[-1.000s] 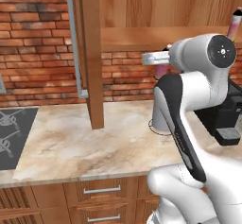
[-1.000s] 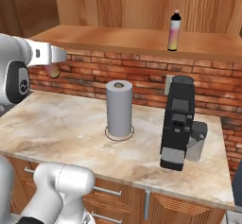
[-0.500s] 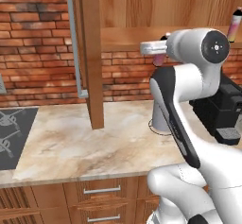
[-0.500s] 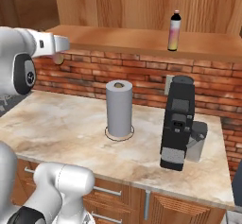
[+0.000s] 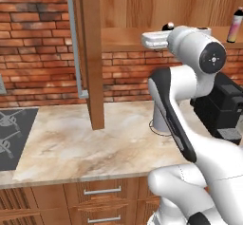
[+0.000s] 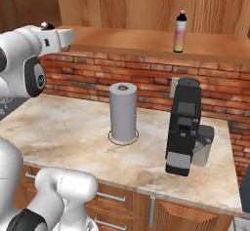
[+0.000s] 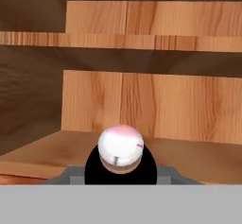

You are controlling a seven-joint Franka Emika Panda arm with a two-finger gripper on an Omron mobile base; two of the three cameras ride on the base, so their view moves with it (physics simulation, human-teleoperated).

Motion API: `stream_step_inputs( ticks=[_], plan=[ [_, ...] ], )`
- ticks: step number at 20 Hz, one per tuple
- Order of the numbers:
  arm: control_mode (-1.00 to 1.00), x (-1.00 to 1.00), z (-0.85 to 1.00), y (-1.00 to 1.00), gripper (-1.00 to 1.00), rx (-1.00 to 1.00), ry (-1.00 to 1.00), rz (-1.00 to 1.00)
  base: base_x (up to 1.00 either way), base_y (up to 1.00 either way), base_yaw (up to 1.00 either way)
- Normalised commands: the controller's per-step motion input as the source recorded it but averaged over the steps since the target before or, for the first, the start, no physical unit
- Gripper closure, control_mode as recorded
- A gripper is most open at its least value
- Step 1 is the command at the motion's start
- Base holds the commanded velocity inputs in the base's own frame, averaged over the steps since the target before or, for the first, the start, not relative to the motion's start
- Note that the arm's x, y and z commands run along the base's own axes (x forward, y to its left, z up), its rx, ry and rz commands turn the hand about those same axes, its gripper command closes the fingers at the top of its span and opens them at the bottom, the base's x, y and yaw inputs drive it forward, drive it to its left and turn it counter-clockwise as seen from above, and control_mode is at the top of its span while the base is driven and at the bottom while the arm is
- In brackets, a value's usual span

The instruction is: Sort all alcoholic drinks to one cabinet, and non-alcoholic drinks to the other.

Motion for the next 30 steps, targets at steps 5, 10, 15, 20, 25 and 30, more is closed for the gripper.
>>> stream_step_inputs(
  ticks=[5,10,15,20,25,30],
  plan=[
    [-1.00,0.60,0.16,-0.02,1.00,0.00,0.01,-0.05,0.00,0.00,0.00],
    [-1.00,0.68,0.01,0.00,1.00,0.00,0.05,-0.06,0.00,0.00,0.00],
    [-1.00,0.55,0.00,-0.07,1.00,0.00,0.08,-0.05,0.00,0.00,0.00],
    [-1.00,0.31,0.00,-0.16,1.00,0.07,0.17,-0.04,0.00,0.00,0.00],
    [-1.00,0.23,-0.10,-0.23,1.00,0.06,0.08,-0.01,0.00,0.00,0.00],
    [-1.00,0.45,-0.05,-0.17,1.00,0.00,0.00,-0.03,0.00,0.00,0.00]
  ],
)
